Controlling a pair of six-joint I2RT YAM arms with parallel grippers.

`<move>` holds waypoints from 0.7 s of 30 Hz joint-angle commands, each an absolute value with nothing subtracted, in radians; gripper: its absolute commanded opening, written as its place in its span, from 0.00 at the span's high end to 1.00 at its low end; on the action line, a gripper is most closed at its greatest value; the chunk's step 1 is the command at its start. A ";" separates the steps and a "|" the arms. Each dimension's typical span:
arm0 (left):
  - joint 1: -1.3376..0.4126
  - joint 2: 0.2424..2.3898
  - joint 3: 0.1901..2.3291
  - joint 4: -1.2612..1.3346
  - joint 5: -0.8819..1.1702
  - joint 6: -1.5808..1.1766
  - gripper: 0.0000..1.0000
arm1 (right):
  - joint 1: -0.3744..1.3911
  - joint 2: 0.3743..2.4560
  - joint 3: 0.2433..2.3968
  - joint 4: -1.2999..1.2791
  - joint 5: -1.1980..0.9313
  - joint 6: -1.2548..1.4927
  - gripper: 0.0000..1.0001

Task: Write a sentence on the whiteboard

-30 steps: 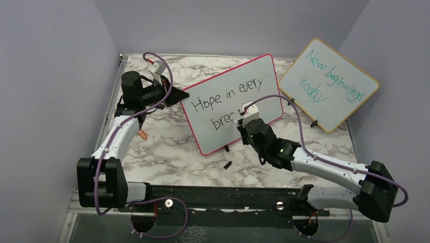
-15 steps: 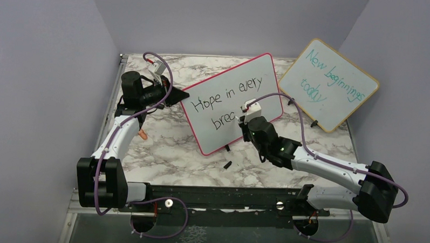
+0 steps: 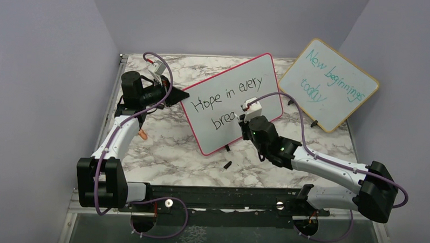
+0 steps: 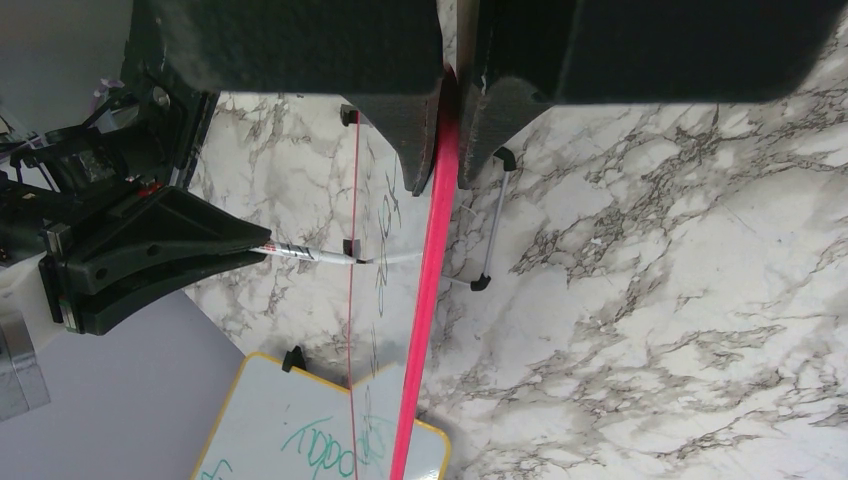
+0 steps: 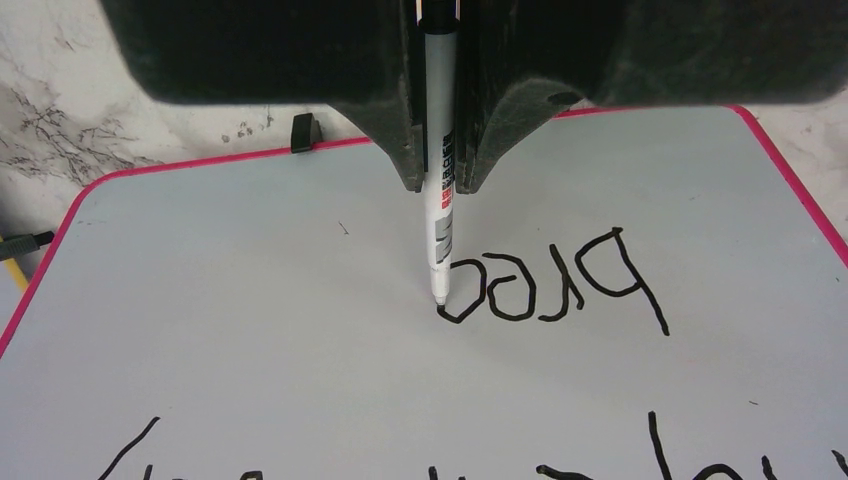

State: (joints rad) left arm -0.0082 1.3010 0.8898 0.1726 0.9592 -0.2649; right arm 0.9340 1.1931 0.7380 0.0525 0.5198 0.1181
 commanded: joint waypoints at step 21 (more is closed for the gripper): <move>-0.014 1.352 0.856 0.058 0.816 -0.118 1.00 | 0.926 1.169 0.720 -0.051 0.492 0.151 0.99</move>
State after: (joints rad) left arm -0.0082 1.3010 0.8898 0.1703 0.9592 -0.2649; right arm 0.9337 1.1896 0.7364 0.0006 0.5102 0.1329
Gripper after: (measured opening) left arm 0.031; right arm 0.167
